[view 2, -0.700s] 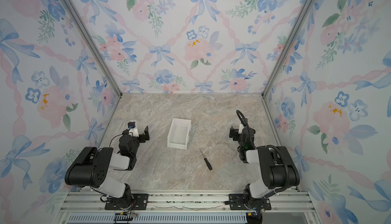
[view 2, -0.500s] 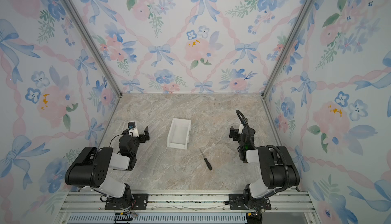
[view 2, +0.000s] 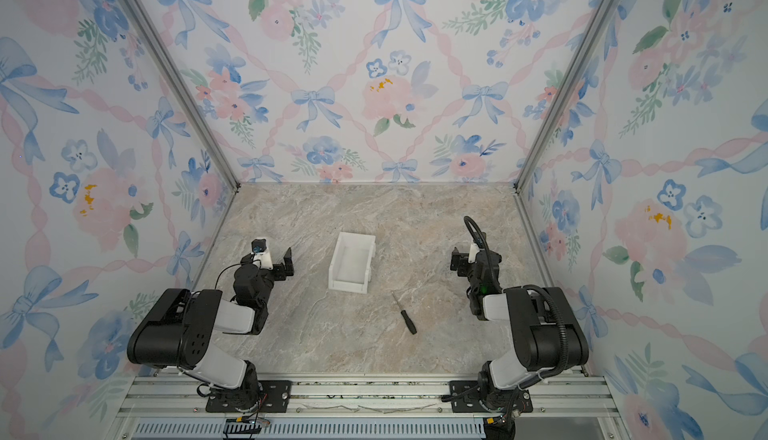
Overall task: Put the screwdriver in the bin
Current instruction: 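Raise both arms from rest, moving the right gripper toward the screwdriver, then lower the right gripper and close it on the black screwdriver handle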
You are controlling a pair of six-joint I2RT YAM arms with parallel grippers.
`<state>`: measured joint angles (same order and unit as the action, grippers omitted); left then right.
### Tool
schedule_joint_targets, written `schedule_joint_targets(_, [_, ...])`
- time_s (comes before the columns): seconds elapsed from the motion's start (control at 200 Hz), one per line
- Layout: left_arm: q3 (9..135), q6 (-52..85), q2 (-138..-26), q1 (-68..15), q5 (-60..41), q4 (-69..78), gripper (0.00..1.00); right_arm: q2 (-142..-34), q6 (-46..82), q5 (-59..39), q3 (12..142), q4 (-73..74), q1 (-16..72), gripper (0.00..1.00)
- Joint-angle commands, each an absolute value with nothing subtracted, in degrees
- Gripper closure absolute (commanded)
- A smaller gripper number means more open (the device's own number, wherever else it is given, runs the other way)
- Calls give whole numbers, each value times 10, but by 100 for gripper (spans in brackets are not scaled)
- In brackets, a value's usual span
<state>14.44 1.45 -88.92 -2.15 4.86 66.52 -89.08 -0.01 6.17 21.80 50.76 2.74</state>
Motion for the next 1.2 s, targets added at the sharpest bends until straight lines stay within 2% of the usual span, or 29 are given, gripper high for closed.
schedule_joint_targets(0.0, [216,-2,-838,-17,9,506,2,-873,11,104,240,485,31,3])
schedule_joint_targets(0.065, [298,-16,-814,-17,-6,347,2,-822,15,143,253,420,39,3])
schedule_joint_targets(0.21, [472,-89,-780,-25,-52,28,2,-711,109,134,429,5,58,1])
schedule_joint_targets(0.25, [509,-109,-777,-26,-74,-48,2,-697,138,102,475,-98,72,8])
schedule_joint_targets(0.34, [577,-135,-774,-32,-91,-195,2,-674,189,56,503,-216,152,15])
schedule_joint_targets(0.415, [584,-133,-752,-33,-83,-247,5,-676,197,62,521,-305,253,35])
schedule_joint_targets(0.465, [565,-128,-722,-33,-80,-252,5,-678,221,67,526,-356,317,37])
schedule_joint_targets(0.485, [555,-129,-709,-33,-82,-252,4,-675,231,70,522,-366,342,38])
schedule_joint_targets(0.525, [536,-132,-683,-34,-91,-255,3,-668,255,78,504,-370,391,49])
schedule_joint_targets(0.565, [519,-138,-660,-36,-106,-259,2,-660,270,70,489,-372,429,51])
schedule_joint_targets(0.585, [512,-141,-650,-37,-113,-260,2,-658,280,73,483,-377,445,50])
schedule_joint_targets(0.65, [494,-146,-625,-40,-122,-259,2,-654,313,93,460,-384,483,37])
schedule_joint_targets(0.775, [493,-129,-619,-44,-116,-260,2,-665,339,96,433,-402,527,33])
schedule_joint_targets(0.85, [498,-126,-624,-45,-112,-260,2,-675,354,111,416,-399,541,34])
schedule_joint_targets(1.0, [509,-123,-631,-49,-125,-264,2,-707,382,96,385,-341,549,46])
schedule_joint_targets(1.065, [510,-121,-631,-51,-134,-266,2,-719,397,103,376,-318,555,46])
schedule_joint_targets(1.195, [505,-118,-624,-59,-140,-268,2,-752,399,117,377,-295,556,52])
